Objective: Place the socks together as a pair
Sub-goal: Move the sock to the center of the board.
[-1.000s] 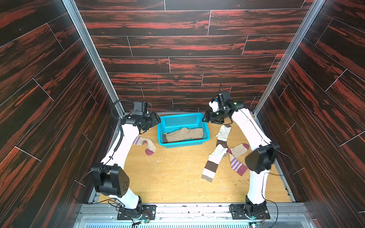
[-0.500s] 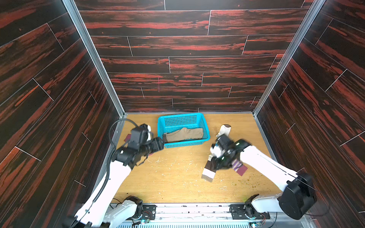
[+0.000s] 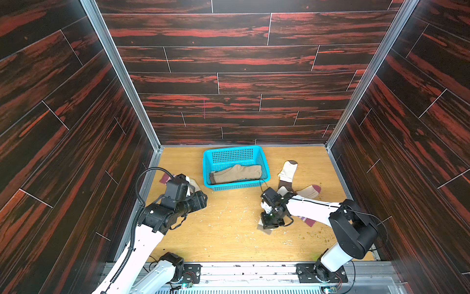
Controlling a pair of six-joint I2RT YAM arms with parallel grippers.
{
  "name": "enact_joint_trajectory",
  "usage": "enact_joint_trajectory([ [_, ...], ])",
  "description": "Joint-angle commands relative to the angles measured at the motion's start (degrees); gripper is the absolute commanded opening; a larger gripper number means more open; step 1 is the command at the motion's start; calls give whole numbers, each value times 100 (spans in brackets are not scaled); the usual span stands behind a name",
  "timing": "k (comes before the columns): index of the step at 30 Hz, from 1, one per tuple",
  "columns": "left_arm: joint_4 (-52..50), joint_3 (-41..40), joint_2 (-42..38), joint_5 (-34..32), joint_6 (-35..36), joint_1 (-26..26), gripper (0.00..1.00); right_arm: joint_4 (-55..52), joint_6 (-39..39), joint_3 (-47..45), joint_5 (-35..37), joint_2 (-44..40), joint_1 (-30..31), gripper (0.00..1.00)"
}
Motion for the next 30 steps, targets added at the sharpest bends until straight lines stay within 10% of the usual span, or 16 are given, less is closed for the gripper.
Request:
enact_joint_trajectory([
  [1,-238,-72,-156,-216,-34,-26,72,431,117,240,99,690,509,13],
  [17,-590,-86,-581,-579,179,-16,72,-307,159,4164,-1116,2997,1278,17],
  [30,61,-525,-539,150,-266,-68,73,-1211,-243,1914,-772,-552,16,55],
])
